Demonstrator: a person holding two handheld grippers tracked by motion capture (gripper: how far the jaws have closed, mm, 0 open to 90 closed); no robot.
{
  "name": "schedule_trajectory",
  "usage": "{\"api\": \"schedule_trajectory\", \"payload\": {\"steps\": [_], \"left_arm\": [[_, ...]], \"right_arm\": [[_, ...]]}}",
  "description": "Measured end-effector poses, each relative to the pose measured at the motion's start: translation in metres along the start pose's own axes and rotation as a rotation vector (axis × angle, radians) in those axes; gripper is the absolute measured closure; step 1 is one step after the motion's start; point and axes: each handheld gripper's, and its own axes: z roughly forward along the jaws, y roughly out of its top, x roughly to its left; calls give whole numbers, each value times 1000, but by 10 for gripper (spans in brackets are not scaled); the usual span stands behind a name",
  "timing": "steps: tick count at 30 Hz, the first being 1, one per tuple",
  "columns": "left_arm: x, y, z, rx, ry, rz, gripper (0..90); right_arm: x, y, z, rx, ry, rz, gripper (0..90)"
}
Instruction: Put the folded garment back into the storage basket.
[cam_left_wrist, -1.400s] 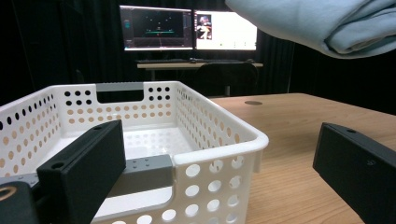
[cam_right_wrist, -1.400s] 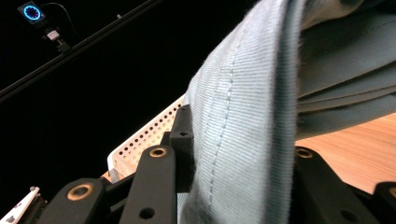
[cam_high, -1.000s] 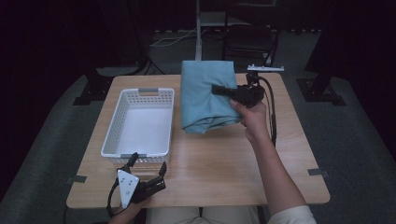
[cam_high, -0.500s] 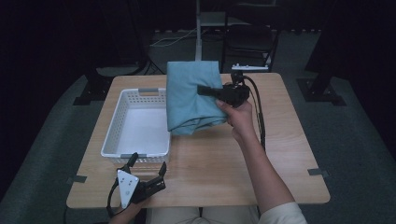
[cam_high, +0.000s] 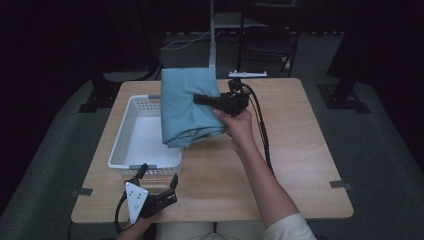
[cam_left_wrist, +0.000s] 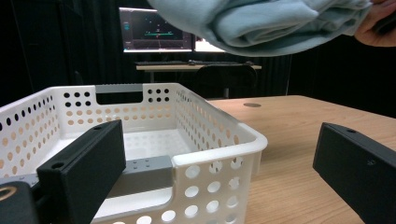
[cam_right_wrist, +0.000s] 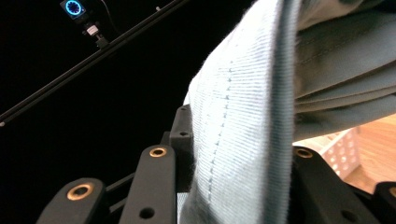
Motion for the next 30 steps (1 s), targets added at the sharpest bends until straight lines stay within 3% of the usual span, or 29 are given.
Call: {"api": "schedule_trajectory", "payload": {"steps": [30], "left_arm": [[0, 0, 0, -5, -7, -7, 37]], "right_arm": [[17, -12, 77, 33, 90, 15, 687]]}}
